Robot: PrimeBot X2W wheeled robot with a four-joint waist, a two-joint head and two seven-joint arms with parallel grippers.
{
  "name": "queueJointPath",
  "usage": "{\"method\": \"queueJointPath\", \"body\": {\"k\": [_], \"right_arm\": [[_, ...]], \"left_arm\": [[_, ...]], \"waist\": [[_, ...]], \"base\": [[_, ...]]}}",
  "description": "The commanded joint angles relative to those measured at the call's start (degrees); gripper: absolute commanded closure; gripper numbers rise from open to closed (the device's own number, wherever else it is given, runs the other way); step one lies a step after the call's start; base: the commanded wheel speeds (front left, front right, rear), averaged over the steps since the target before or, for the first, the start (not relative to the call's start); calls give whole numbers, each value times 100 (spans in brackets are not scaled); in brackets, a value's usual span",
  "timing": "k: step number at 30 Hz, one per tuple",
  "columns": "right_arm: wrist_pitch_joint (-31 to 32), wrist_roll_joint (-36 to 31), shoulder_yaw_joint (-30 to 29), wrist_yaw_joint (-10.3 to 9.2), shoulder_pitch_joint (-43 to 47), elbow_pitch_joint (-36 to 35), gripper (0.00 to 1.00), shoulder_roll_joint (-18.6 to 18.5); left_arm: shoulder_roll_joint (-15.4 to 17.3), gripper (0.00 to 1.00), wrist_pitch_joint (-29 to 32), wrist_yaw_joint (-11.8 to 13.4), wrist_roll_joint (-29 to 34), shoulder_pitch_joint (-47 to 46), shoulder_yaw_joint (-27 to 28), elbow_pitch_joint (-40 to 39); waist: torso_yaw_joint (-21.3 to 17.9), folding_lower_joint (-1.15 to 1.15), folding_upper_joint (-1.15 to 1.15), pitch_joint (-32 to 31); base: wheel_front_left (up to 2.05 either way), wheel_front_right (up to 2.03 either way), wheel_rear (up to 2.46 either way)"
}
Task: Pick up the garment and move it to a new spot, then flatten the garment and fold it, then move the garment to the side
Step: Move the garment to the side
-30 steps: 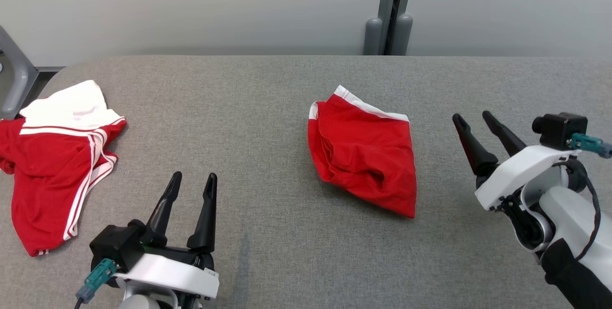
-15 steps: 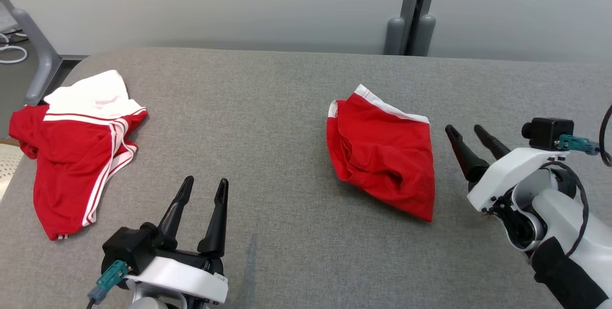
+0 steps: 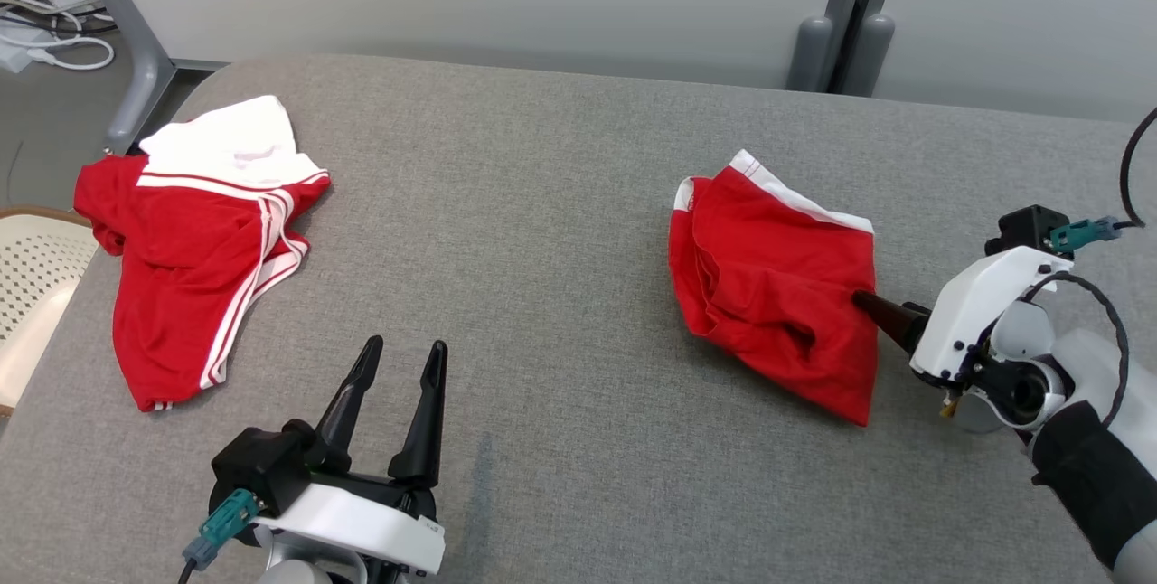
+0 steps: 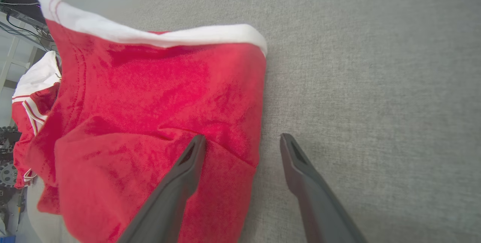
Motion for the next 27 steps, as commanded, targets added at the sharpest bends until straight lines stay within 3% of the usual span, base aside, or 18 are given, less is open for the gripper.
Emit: {"method": "queueJointPath", "body": {"k": [1, 9, 21, 22, 23, 27], "right_arm": [[192, 91, -40, 2, -95, 129, 0, -33], [1313, 543, -195, 2, -311, 915, 0, 88], [1602, 891, -402, 1, -247, 1171, 0, 291], [1540, 908, -416, 1, -231, 1106, 70, 281], [1488, 918, -426, 2, -216, 1051, 100, 263], [1338, 921, -426, 2, -204, 795, 100, 151]], "left_arm": [[22, 0, -10, -35, 27, -116, 24, -3], [1, 0, -10, -41, 4, -193, -89, 82], [-16, 0, -9, -41, 35, -250, -120, 123], [-17, 0, -9, -41, 34, -256, -125, 129], [-19, 0, -9, -41, 34, -262, -128, 136], [-21, 0, -9, -42, 47, -255, -126, 148]], "waist": [[51, 0, 0, 41], [254, 0, 0, 155], [449, 0, 0, 257], [454, 0, 0, 251], [458, 0, 0, 244], [447, 0, 0, 200]], "base": [[0, 0, 0], [0, 0, 0], [0, 0, 0], [0, 0, 0], [0, 0, 0], [0, 0, 0]]}}
